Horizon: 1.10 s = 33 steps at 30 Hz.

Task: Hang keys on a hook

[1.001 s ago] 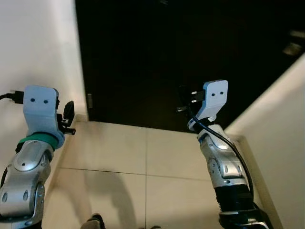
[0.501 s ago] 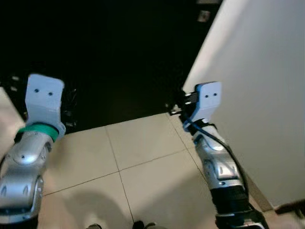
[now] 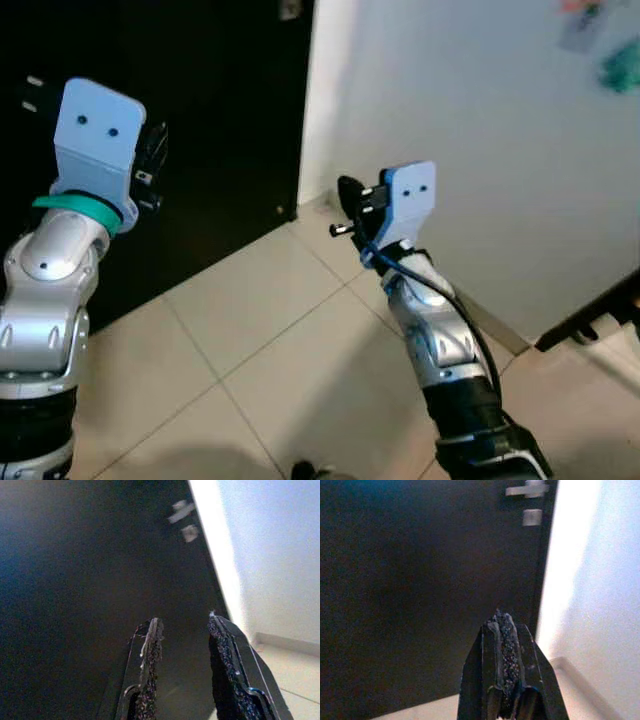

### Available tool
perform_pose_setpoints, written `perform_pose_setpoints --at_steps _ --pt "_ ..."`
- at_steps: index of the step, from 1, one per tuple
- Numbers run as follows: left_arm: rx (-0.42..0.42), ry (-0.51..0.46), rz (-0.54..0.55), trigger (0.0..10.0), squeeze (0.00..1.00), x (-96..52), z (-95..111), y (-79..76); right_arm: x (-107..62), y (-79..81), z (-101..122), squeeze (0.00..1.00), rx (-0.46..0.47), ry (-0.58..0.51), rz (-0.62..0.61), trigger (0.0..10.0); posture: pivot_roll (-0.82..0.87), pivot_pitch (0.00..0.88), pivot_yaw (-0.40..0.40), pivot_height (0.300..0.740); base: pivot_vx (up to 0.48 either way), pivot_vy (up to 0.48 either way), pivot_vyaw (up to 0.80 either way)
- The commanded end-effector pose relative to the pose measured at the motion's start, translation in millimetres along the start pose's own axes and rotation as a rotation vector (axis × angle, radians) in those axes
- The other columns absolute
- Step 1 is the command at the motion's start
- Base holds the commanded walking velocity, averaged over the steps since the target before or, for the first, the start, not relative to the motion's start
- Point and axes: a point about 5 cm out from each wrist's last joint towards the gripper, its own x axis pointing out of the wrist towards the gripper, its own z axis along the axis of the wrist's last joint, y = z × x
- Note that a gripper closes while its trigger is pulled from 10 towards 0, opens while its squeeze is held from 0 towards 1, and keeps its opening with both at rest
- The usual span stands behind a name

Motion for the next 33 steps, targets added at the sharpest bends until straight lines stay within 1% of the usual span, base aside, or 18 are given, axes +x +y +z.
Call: perform_pose_setpoints --at_steps 1,6,9,11,13,15,16,18,19,20,21,22,23,24,26,29,31,33 --pt "0.012 0.012 -0.015 10.0 0.0 -0.5 -1.6 -2.3 7.9 2.3 10.5 0.0 0.001 -0.038 -0.009 10.0 0.2 0.018 0.075 0.74 0.0 0.0 -0.8" --pt "0.019 -0.008 -0.004 10.0 0.0 -0.9 5.1 -0.1 11.1 3.9 15.3 0.0 -0.003 -0.053 -0.009 10.0 0.21 0.039 0.078 0.74 0.0 0.0 -0.8" --pt "0.017 -0.025 0.039 10.0 0.0 -2.8 8.2 7.9 11.3 1.8 18.1 0.0 -0.015 -0.059 -0.009 10.0 0.19 0.052 0.06 0.74 0.0 0.0 -0.8" --pt "0.024 -0.029 0.096 10.0 0.0 -9.1 5.3 16.4 7.9 -1.9 18.5 0.0 -0.032 -0.057 -0.008 10.0 0.2 0.068 0.051 0.74 0.0 0.0 -0.8" --pt "0.024 -0.029 0.096 10.0 0.0 -9.1 5.3 16.4 7.9 -1.9 18.5 0.0 -0.032 -0.057 -0.008 10.0 0.2 0.068 0.051 0.74 0.0 0.0 -0.8" --pt "0.099 -0.029 0.141 10.0 0.0 -17.1 -2.3 22.1 6.4 -12.2 14.4 0.0 -0.066 -0.037 -0.022 10.0 0.2 0.063 0.023 0.74 0.0 0.0 -0.8" --pt "0.099 -0.029 0.141 10.0 0.0 -17.1 -2.3 22.1 6.4 -12.2 14.4 0.0 -0.066 -0.037 -0.022 10.0 0.2 0.063 0.023 0.74 0.0 0.0 -0.8" --pt "0.135 -0.002 0.157 10.0 0.0 -21.7 -13.6 24.5 4.5 -23.6 13.9 0.0 -0.113 -0.029 -0.047 10.0 0.17 0.045 0.001 0.74 0.0 0.0 -0.8" --pt "0.118 0.011 0.152 10.0 0.0 -21.8 -17.9 24.2 2.5 -31.4 14.9 0.0 -0.125 -0.026 -0.068 10.0 0.16 0.043 -0.01 0.74 0.0 0.0 -0.8" --pt "0.118 0.011 0.152 10.0 0.0 -21.8 -17.9 24.2 2.5 -31.4 14.9 0.0 -0.125 -0.026 -0.068 10.0 0.16 0.043 -0.01 0.74 0.0 0.0 -0.8" --pt "0.09 0.019 0.145 10.0 0.0 -19.9 -19.7 23.4 0.8 -41.5 16.1 0.0 -0.143 -0.021 -0.095 10.0 0.17 0.047 -0.011 0.74 0.0 0.0 -0.8" --pt "0.09 0.019 0.145 10.0 0.0 -19.9 -19.7 23.4 0.8 -41.5 16.1 0.0 -0.143 -0.021 -0.095 10.0 0.17 0.047 -0.011 0.74 0.0 0.0 -0.8" --pt "0.068 0.023 0.142 10.0 0.0 -17.6 -19.2 21.5 -0.3 -55.4 19.1 0.0 -0.162 -0.022 -0.142 10.0 0.18 0.041 0.007 0.74 0.0 0.0 -0.8" --pt "0.068 0.023 0.142 10.0 0.0 -17.6 -19.2 21.5 -0.3 -55.4 19.1 0.0 -0.162 -0.022 -0.142 10.0 0.18 0.041 0.007 0.74 0.0 0.0 -0.8" --pt "0.031 0.025 0.137 10.0 0.0 -16.3 -14.4 17.7 -2.3 -76.1 27.7 0.0 -0.192 -0.043 -0.213 10.0 0.19 0.032 0.06 0.74 0.0 0.0 -0.8" --pt "0.032 0.029 0.133 10.0 0.0 -18.1 -13.8 15.6 -4.6 -84.4 31.5 0.0 -0.209 -0.055 -0.248 10.0 0.18 0.037 0.105 0.74 0.0 0.0 -0.8" --pt "0.046 0.046 0.106 10.0 0.0 -22.1 -17.8 9.9 -13.8 -94.8 31.3 0.0 -0.226 -0.064 -0.332 10.0 0.15 0.057 0.17 0.74 0.0 0.0 -0.8" --pt "0.059 0.047 0.093 10.0 0.0 -23.5 -19.4 8.0 -17.4 -96.2 29.9 0.0 -0.231 -0.065 -0.356 10.0 0.14 0.058 0.172 0.74 0.0 0.0 -0.8"
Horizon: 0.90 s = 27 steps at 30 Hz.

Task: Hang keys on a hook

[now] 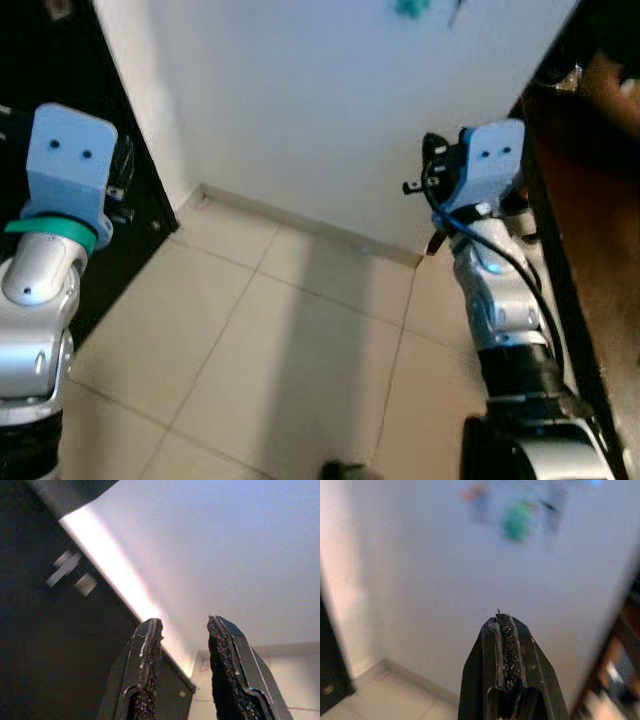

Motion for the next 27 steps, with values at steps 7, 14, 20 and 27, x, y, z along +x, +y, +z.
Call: perform_pose_setpoints --at_steps 7,14,20,27 --pt "0.105 -0.063 0.002 10.0 0.0 18.7 6.6 10.2 -13.7 3.8 -2.1 0.0 -0.032 0.002 0.017 10.0 0.09 0.083 0.164 0.74 0.0 0.0 -0.8" --pt "-0.055 0.036 -0.012 10.0 0.0 20.0 -4.4 7.8 0.9 0.7 13.6 0.0 -0.048 -0.049 0.048 10.0 0.09 0.08 0.083 0.74 0.0 0.0 -0.8" --pt "-0.106 0.168 -0.032 10.0 0.0 7.7 -30.2 -3.1 -1.4 21.7 12.9 0.0 -0.076 -0.056 0.169 10.0 0.09 0.111 0.049 0.74 0.0 0.0 -0.74" --pt "0.052 0.185 0.04 10.0 0.0 -11.9 -63.5 -6.1 -19.6 45.3 -2.8 0.0 -0.061 0.0 0.271 10.0 0.09 0.139 -0.006 0.74 0.0 0.0 -0.19"
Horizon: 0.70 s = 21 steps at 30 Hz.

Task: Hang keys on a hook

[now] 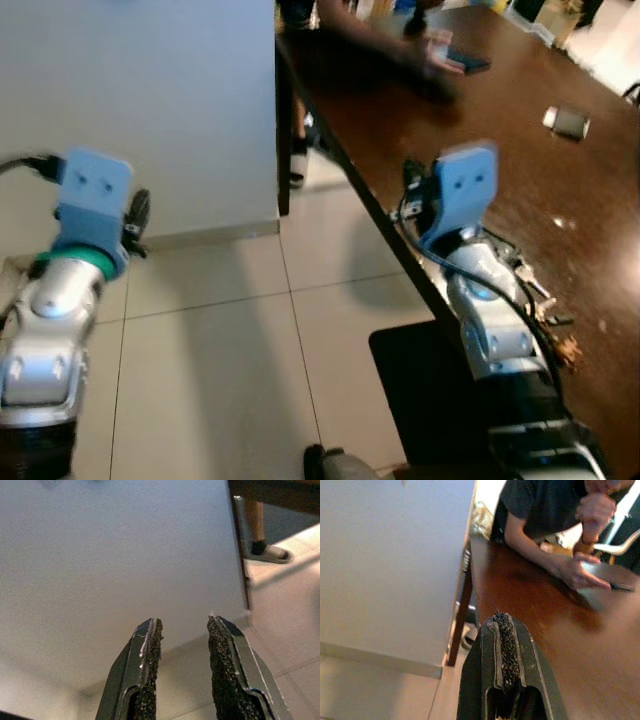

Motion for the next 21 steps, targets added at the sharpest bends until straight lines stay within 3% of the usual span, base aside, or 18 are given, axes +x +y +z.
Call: perform_pose_setpoints --at_steps 1,4,9,21 --pt "0.029 0.029 0.074 10.0 0.0 -7.8 -16.9 2.2 -2.1 10.7 -1.8 0.0 0.016 0.008 0.045 10.0 0.09 0.142 -0.009 0.74 0.0 0.0 0.0" --pt "-0.019 0.024 0.172 10.0 0.0 -10.6 -13.8 9.1 1.3 13.1 0.4 0.0 0.028 -0.001 0.064 10.0 0.1 0.152 -0.023 0.74 0.0 0.0 0.0" --pt "-0.039 0.003 0.225 10.0 0.0 -9.9 -5.0 17.5 3.6 15.6 3.3 0.0 0.037 -0.013 0.082 10.0 0.1 0.153 -0.023 0.74 0.0 0.0 0.0" --pt "0.013 -0.095 0.292 10.0 0.0 -9.8 8.6 18.0 -1.5 28.2 3.2 0.0 0.124 -0.032 0.088 10.0 0.12 0.127 0.001 0.74 0.0 0.0 0.0"
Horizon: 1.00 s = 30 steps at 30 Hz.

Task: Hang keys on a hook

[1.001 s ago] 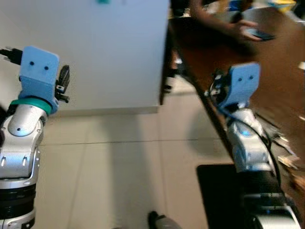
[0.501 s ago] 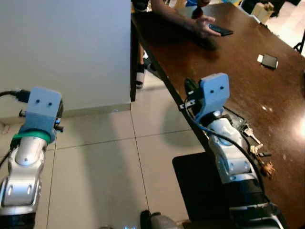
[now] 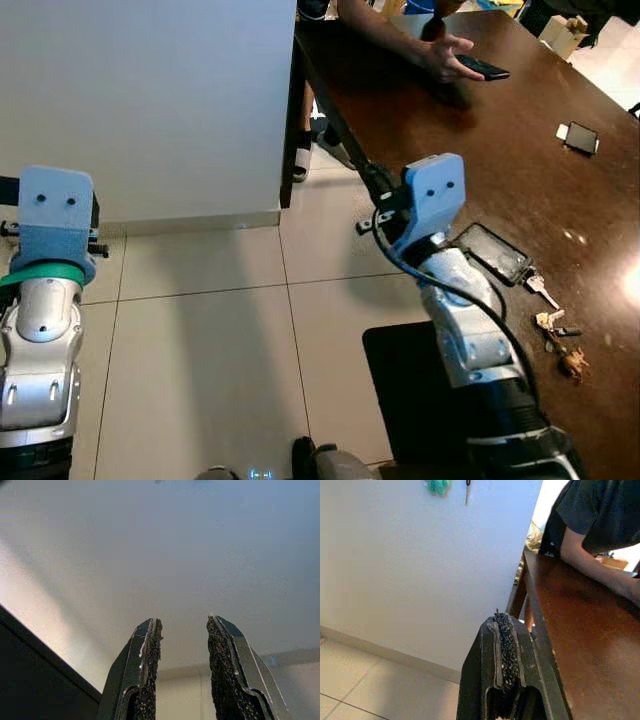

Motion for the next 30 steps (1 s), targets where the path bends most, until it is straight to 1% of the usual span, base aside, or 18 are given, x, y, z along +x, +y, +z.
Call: perform_pose_setpoints --at_steps 1,4,9,10,11,12,13,15,16,17,19,20,23,25,26,28,29,30 --pt "0.016 -0.05 0.023 10.0 0.0 -1.3 8.2 -0.9 -3.3 -0.5 -4.4 0.0 0.034 0.007 -0.016 10.0 0.13 0.116 0.013 0.74 0.0 0.0 0.0" --pt "0.025 -0.129 0.055 10.0 0.0 3.8 26.8 3.9 -0.5 -6.0 -5.7 0.0 0.068 0.0 -0.068 10.0 0.13 0.101 0.048 0.74 0.0 0.0 0.0" --pt "0.015 -0.155 0.04 10.0 0.0 8.7 36.6 4.8 0.1 -9.0 -5.8 0.0 0.065 -0.002 -0.086 10.0 0.13 0.093 0.061 0.74 0.0 0.0 0.0" --pt "0.001 -0.167 0.021 10.0 0.0 13.8 42.9 3.3 1.1 -10.4 -5.7 0.0 0.062 -0.003 -0.095 10.0 0.13 0.084 0.073 0.74 0.0 0.0 0.0" --pt "-0.052 -0.149 -0.017 10.0 0.0 19.4 47.0 -0.7 2.0 -11.6 -5.2 0.0 0.058 -0.007 -0.102 10.0 0.12 0.076 0.079 0.74 0.0 0.0 0.0" --pt "-0.052 -0.149 -0.017 10.0 0.0 19.4 47.0 -0.7 2.0 -11.6 -5.2 0.0 0.058 -0.007 -0.102 10.0 0.12 0.076 0.079 0.74 0.0 0.0 0.0" --pt "-0.111 -0.131 -0.058 10.0 0.0 24.4 50.4 -5.1 3.0 -12.6 -3.7 0.0 0.054 -0.013 -0.107 10.0 0.12 0.067 0.088 0.74 0.0 0.0 0.0" --pt "-0.111 -0.131 -0.058 10.0 0.0 24.4 50.4 -5.1 3.0 -12.6 -3.7 0.0 0.054 -0.013 -0.107 10.0 0.12 0.067 0.088 0.74 0.0 0.0 0.0" --pt "-0.151 -0.118 -0.084 10.0 0.0 27.2 52.1 -8.2 3.7 -13.0 -2.7 0.0 0.051 -0.017 -0.109 10.0 0.12 0.067 0.088 0.74 0.0 0.0 0.0" --pt "-0.153 -0.112 -0.136 10.0 0.0 30.2 54.2 -13.0 4.7 -14.6 -2.0 0.0 0.043 -0.016 -0.111 10.0 0.12 0.059 0.099 0.74 0.0 0.0 0.0" --pt "-0.153 -0.112 -0.136 10.0 0.0 30.2 54.2 -13.0 4.7 -14.6 -2.0 0.0 0.043 -0.016 -0.111 10.0 0.12 0.059 0.099 0.74 0.0 0.0 0.0" --pt "-0.145 -0.099 -0.181 10.0 0.0 31.5 52.8 -16.9 4.8 -16.0 -2.4 0.0 0.028 -0.006 -0.112 10.0 0.12 0.055 0.098 0.74 0.0 0.0 0.0" --pt "-0.068 -0.045 -0.257 10.0 0.0 30.0 42.1 -24.7 4.6 -19.3 -4.7 0.0 -0.012 0.027 -0.124 10.0 0.12 0.046 0.087 0.74 0.0 0.0 0.0" --pt "-0.027 0.042 -0.363 10.0 0.0 21.2 25.9 -34.2 4.1 -28.9 -3.1 0.0 -0.117 0.048 -0.182 10.0 0.12 0.046 0.068 0.74 0.0 0.0 0.0" --pt "-0.027 0.042 -0.363 10.0 0.0 21.2 25.9 -34.2 4.1 -28.9 -3.1 0.0 -0.117 0.048 -0.182 10.0 0.12 0.046 0.068 0.74 0.0 0.0 0.0" --pt "0.001 0.101 -0.512 10.0 0.0 5.3 13.3 -44.9 0.9 -49.4 -0.5 0.0 -0.178 0.066 -0.296 10.0 0.12 0.052 0.061 0.74 0.0 0.0 0.0" --pt "0.001 0.101 -0.512 10.0 0.0 5.3 13.3 -44.9 0.9 -49.4 -0.5 0.0 -0.178 0.066 -0.296 10.0 0.12 0.052 0.061 0.74 0.0 0.0 0.0" --pt "0.007 0.11 -0.564 10.0 0.0 -1.4 11.1 -48.2 -4.1 -64.3 -1.4 0.0 -0.197 0.086 -0.358 10.0 0.11 0.062 0.055 0.74 0.0 0.0 0.0"
